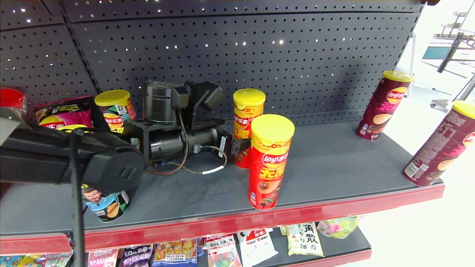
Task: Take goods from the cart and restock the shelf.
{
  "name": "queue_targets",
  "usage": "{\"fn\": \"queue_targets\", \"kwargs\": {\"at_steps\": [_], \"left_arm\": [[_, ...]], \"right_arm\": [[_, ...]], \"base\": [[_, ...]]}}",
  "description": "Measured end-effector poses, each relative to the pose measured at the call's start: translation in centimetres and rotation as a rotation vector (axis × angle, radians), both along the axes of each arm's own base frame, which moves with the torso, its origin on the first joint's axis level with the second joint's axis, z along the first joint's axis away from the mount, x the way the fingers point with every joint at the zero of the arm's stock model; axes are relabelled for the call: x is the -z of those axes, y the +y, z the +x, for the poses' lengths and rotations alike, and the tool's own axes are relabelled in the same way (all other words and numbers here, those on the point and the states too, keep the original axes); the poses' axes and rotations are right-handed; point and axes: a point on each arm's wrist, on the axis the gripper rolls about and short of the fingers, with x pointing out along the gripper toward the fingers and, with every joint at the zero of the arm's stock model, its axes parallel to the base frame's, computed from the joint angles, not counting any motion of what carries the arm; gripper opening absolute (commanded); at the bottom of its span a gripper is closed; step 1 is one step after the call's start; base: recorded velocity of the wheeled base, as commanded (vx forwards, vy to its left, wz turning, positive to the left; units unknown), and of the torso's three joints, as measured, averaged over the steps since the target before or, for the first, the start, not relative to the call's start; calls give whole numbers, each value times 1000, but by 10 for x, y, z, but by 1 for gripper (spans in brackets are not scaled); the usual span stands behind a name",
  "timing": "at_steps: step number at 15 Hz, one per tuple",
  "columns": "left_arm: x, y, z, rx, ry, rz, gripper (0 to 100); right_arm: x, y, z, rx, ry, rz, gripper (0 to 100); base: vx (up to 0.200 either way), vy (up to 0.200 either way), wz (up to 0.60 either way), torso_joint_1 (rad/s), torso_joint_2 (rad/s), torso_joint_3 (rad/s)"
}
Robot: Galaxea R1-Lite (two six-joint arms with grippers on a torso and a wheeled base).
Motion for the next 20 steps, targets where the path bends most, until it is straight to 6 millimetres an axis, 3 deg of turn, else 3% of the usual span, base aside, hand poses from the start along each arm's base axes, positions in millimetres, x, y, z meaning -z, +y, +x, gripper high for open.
{"fn": "queue_targets", "kwargs": {"at_steps": [5, 8, 14, 20], "left_arm": [[-15, 26, -40, -5, -12, -5, 100], [-25, 47, -75, 1, -40, -17, 100], [-45, 110, -160, -36, -77, -3, 100], [-48, 179, -257, -243, -79, -12, 100]], "right_arm": [[0, 0, 0, 0, 0, 0, 100], [0, 0, 0, 0, 0, 0, 100], [0, 0, 0, 0, 0, -1, 100], [0, 0, 0, 0, 0, 0, 100]], "base": [[0, 0, 0, 0, 0, 0], [0, 0, 0, 0, 0, 0], [0, 0, 0, 0, 0, 0], [0, 0, 0, 0, 0, 0]]}}
